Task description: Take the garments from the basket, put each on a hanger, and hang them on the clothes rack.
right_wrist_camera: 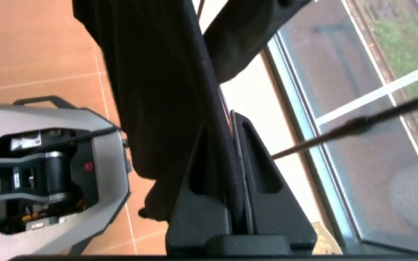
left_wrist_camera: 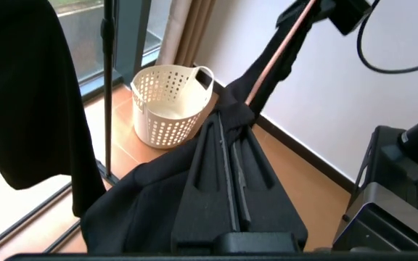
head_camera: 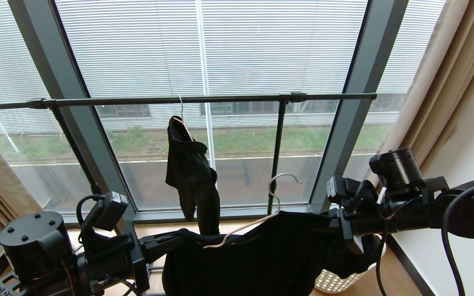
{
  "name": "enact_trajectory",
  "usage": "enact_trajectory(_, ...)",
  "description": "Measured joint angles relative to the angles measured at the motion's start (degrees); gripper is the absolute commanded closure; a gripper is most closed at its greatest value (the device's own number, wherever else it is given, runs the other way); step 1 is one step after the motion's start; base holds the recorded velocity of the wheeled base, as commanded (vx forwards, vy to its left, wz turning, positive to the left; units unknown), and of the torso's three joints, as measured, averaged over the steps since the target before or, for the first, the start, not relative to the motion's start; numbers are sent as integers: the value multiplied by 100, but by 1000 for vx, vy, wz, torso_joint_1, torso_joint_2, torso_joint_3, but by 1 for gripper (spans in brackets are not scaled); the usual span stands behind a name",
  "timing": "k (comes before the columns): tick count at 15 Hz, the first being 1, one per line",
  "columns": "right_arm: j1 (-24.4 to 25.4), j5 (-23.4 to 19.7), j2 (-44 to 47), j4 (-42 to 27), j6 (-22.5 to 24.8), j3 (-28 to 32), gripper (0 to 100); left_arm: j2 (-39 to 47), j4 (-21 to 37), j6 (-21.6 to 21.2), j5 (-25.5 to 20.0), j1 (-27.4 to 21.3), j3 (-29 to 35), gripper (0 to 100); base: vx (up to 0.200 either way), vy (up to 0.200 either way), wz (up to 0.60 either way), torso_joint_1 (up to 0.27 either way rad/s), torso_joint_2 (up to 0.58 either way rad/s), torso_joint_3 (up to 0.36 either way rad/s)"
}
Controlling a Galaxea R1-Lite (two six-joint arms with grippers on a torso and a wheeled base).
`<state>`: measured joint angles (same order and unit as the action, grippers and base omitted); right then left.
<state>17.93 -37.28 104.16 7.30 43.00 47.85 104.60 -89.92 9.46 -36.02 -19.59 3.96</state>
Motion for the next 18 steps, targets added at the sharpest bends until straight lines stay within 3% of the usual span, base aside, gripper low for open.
enact_trajectory(3,249,13,130,5,-328,44,100,-85,0,0,0,-11,-16,100,0,0,0,0,0,0)
enact_trajectory(6,516,69,325,194,-1204,144,100,-154,0,0,23,-15,-13,100,0,0,0,0,0,0)
enact_trajectory(8,697,564,444,580,-1402,138,100,-201,-2,0,239,-15,44,100,0,0,0,0,0,0)
enact_trajectory(12,822,1120,452,1035,-1486,-2,100,-399,247,0,606,-56,413,100,0,0,0,0,0,0)
enact_trajectory(13,825,1204,389,1059,-1580,-13,100,-536,770,0,705,-59,557,100,0,0,0,0,0,0)
enact_trajectory(15,858,1259,216,1086,-1902,-17,100,-997,2573,-2,1151,-168,1062,100,0,0,0,0,0,0)
enact_trajectory(17,965,1263,122,1290,-2135,-17,100,-1449,3997,-27,1986,-538,1744,100,0,0,0,0,0,0)
enact_trajectory(18,1003,1268,96,1499,-2281,-41,100,-1604,4426,-71,2248,-712,2065,100,0,0,0,0,0,0)
